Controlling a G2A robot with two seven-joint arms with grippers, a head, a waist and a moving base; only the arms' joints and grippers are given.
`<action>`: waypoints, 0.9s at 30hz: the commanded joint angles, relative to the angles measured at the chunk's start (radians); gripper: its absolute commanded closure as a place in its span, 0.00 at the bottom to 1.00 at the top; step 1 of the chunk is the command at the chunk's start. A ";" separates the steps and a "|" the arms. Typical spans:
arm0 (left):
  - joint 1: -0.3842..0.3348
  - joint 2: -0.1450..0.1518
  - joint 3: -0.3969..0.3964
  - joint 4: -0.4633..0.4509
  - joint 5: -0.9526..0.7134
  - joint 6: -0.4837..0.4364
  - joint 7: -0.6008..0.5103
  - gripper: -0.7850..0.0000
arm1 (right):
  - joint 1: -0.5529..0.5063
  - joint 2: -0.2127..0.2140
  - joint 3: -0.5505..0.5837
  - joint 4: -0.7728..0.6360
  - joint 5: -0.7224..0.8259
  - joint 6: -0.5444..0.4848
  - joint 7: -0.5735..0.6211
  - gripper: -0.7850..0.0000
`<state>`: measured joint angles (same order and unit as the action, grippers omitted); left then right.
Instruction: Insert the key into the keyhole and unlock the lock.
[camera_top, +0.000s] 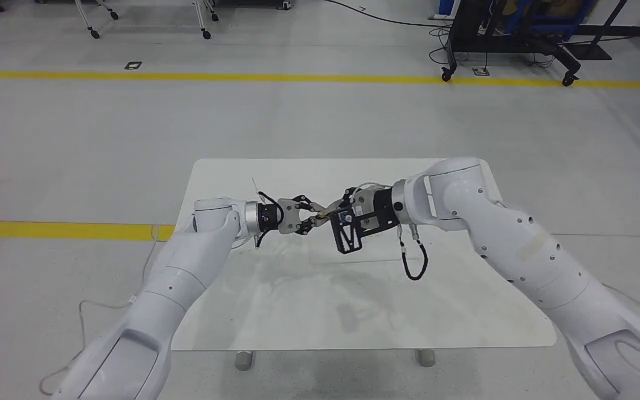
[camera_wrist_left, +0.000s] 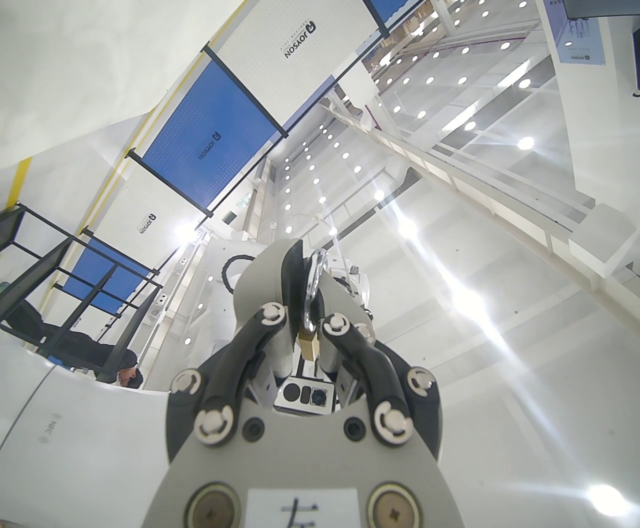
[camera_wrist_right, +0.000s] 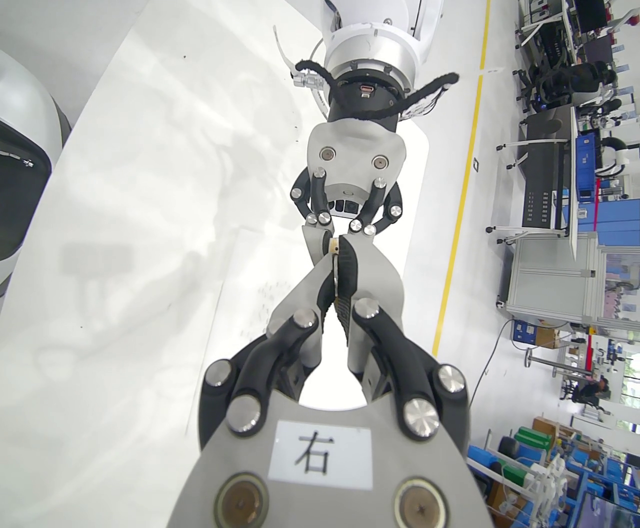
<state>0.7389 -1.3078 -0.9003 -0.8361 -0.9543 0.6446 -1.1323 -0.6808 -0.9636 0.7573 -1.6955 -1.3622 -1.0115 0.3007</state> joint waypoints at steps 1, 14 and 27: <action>0.002 0.000 -0.001 -0.002 0.000 -0.001 0.002 1.00 | -0.001 -0.001 0.000 -0.001 0.007 -0.001 0.010 1.00; 0.006 0.002 -0.001 -0.010 0.005 0.000 0.004 1.00 | -0.015 -0.001 0.017 -0.023 0.031 -0.001 0.048 1.00; 0.010 0.003 -0.003 -0.013 0.007 -0.004 0.004 1.00 | -0.024 0.000 0.025 -0.037 0.046 -0.001 0.078 0.92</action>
<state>0.7488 -1.3053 -0.9023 -0.8484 -0.9465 0.6414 -1.1283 -0.7041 -0.9633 0.7816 -1.7322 -1.3170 -1.0123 0.3763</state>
